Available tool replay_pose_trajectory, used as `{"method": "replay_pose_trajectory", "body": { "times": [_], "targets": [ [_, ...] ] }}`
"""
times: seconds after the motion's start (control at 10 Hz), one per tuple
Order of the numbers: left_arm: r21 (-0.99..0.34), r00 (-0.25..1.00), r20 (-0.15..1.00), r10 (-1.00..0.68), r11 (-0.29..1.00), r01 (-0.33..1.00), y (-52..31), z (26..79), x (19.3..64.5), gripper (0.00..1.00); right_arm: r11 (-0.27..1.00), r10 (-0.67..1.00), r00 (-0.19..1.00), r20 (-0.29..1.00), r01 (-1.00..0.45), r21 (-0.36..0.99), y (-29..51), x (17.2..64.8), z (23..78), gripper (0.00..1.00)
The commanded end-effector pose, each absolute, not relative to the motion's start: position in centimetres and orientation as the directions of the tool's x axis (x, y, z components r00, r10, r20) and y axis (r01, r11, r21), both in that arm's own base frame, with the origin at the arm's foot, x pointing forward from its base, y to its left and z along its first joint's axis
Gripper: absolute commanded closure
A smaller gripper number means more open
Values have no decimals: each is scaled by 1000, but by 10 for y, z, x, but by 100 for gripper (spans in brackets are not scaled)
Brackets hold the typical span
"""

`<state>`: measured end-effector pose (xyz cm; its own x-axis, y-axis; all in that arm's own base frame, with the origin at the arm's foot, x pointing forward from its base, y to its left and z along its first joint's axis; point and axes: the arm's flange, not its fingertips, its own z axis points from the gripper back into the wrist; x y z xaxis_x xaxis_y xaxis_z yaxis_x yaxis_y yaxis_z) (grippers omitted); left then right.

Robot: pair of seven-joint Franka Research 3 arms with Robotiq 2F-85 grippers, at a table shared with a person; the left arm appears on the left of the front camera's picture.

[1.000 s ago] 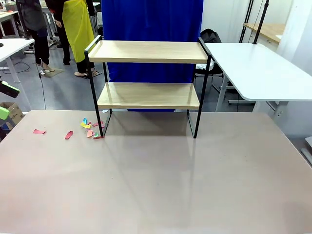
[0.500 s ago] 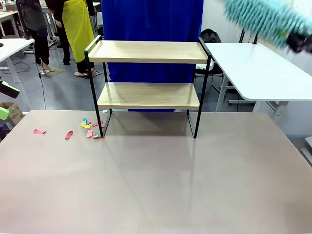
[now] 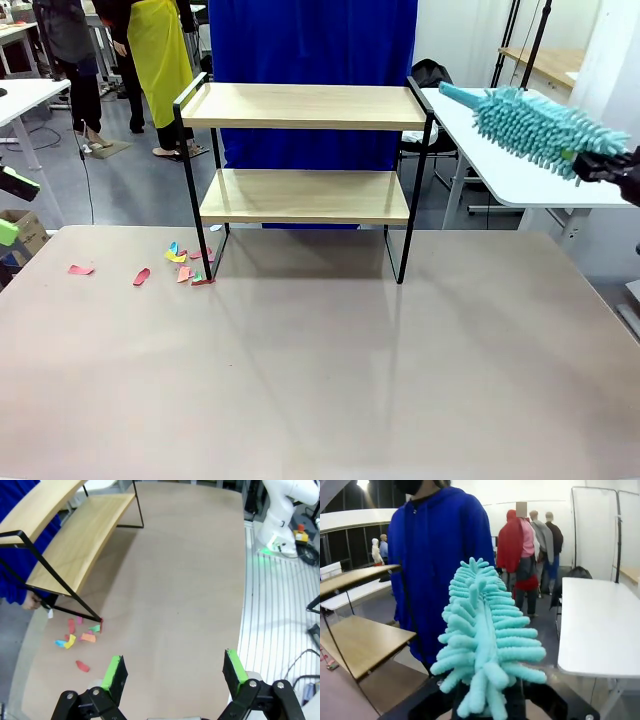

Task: Clean the shelf.
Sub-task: Hand the Duster back to the human.

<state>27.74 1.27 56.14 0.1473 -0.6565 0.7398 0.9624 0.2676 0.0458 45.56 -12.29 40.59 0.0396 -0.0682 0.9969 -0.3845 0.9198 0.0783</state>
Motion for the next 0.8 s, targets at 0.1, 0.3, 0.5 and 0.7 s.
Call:
{"method": "replay_pose_trajectory", "body": {
  "times": [0.1, 0.3, 0.5, 0.7],
  "targets": [
    [50, 125, 759, -639, 249, 967, 12, 563, 278, 0, 976, -112, -5, 994, -187, 109, -95, 372, 351, 84],
    [50, 125, 759, -639, 249, 967, 12, 563, 278, 0, 924, -77, 61, 995, -372, 95, -125, 448, 382, 84],
    [50, 125, 759, -639, 249, 967, 12, 563, 278, 0, 924, -77, 61, 995, -372, 95, -125, 448, 382, 84],
    [50, 125, 759, -639, 249, 967, 12, 563, 278, 0, 924, -77, 61, 995, -372, 95, -125, 448, 382, 84]
  ]
}}
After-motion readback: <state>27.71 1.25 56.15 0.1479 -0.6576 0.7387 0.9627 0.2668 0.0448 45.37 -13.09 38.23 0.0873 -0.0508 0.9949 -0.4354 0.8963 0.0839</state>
